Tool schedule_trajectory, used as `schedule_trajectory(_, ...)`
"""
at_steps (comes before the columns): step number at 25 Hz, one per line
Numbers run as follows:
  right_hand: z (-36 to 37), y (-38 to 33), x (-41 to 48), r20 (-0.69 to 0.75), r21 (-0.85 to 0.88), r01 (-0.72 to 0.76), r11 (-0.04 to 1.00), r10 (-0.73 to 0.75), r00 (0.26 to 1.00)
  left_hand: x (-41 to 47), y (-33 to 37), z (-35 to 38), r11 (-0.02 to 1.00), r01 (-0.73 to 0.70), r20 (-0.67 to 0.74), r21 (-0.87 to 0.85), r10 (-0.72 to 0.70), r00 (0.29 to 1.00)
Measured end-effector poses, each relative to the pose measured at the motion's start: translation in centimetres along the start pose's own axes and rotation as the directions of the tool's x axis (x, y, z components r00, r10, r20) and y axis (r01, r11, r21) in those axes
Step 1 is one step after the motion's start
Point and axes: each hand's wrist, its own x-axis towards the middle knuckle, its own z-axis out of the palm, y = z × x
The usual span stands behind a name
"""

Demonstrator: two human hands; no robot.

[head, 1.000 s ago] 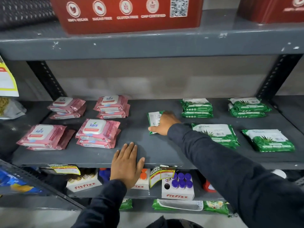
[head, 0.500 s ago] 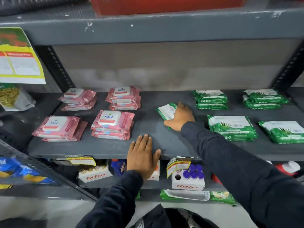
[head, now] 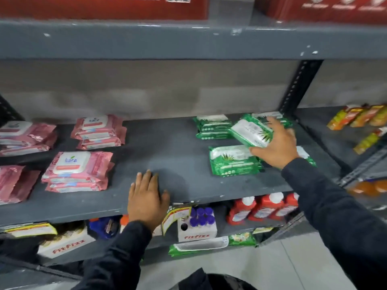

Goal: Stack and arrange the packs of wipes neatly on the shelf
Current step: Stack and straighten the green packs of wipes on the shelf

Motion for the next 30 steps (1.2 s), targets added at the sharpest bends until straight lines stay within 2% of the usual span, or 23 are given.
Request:
schedule_trajectory(3, -4.0, 5.4, 1.4, 0.033, -0.13, -0.072, 0.989, 0.076, 0.997, 1.1, 3.5, 1.8, 0.998, -0.066, 0.043, -0.022, 0.067, 0.997)
schedule_trajectory(7, -6.8, 11.1, 2.6, 0.266, -0.151, -0.019, 0.988, 0.059, 0.962, 2.0, 3.7, 3.2, 0.995, -0.046, 0.08, 0.089, 0.039, 0.996)
schedule_trajectory(11, -7.2, 14.1, 4.1, 0.48, -0.236, 0.037, 0.971, 0.083, 0.873, 1.5, 4.1, 3.5, 0.987, -0.054, 0.088, 0.154, 0.04, 0.995)
schedule_trajectory(16, -7.0, 15.0, 6.1, 0.495, -0.386, 0.205, 0.9, 0.015, 0.869, 1.4, 4.4, 3.4, 0.981, -0.029, 0.088, 0.191, 0.013, 0.996)
schedule_trajectory(21, -7.4, 15.4, 6.7, 0.569, -0.428, 0.322, 0.844, -0.025, 0.822, 1.3, 4.9, 3.6, 0.98, -0.012, 0.086, 0.197, -0.005, 0.996)
schedule_trajectory(25, -7.6, 14.4, 7.0, 0.565, -0.379, 0.356, 0.854, -0.091, 0.82, 1.3, 5.0, 3.5, 0.979, -0.01, 0.088, 0.205, -0.008, 0.996)
schedule_trajectory(27, -7.6, 14.0, 7.2, 0.545, -0.406, 0.328, 0.853, -0.062, 0.836, 1.2, 4.9, 3.6, 0.978, -0.013, 0.091, 0.21, -0.006, 0.996)
schedule_trajectory(30, -7.7, 13.6, 7.4, 0.466, -0.47, 0.177, 0.865, 0.073, 0.882, 1.3, 5.0, 3.6, 0.976, -0.01, 0.087, 0.217, -0.009, 0.996)
